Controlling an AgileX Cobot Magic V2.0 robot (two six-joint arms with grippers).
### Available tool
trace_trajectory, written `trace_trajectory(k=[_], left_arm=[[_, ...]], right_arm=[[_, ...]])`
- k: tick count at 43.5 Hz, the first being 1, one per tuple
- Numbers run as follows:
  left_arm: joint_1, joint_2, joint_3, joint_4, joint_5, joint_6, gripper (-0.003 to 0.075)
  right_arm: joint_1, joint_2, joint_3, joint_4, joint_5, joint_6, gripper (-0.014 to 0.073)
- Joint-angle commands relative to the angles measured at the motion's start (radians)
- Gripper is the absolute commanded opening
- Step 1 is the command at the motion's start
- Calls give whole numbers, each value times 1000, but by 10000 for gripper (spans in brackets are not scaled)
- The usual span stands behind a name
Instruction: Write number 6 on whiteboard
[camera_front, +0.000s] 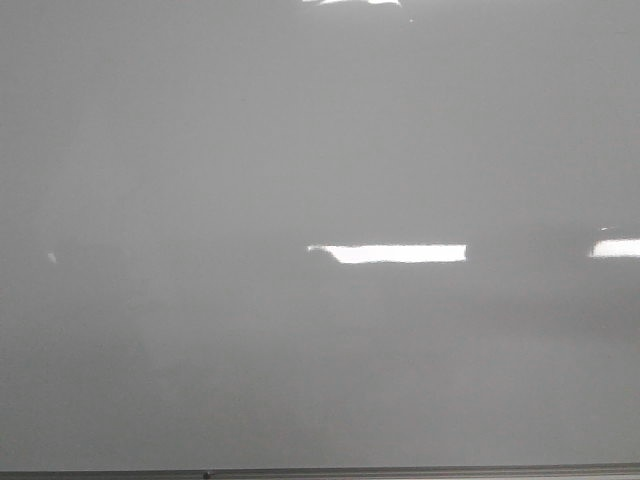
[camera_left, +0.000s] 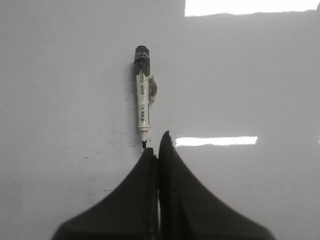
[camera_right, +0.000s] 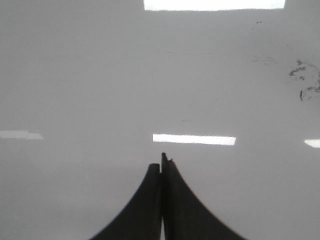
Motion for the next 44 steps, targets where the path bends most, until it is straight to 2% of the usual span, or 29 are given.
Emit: trace_trajectory(k=[1,8,15,25,36,44], left_arm=[[-6,-17,3,-8,-83,-1,-20],[-6,-17,3,-8,-101,-1,-20],[-11,-17,-25,-15,-166,-4,-20],[-11,16,-229,7,-140,-4,-20],[-11,192,-538,27,101,-4,-20],[-11,347,-684,27,289,-4,-20]], right_arm=[[-8,-19,-4,-9,-94,-3,-67],[-8,-19,-6,-9,-125,-3,-67],[-8,-19,-77,-9,-104,-3,-67],[-8,40,-290,-9,91,-3,-67],[-8,241,-523,-9,238,-3,-67],[-8,364,-618,-9,328,-3,-67]])
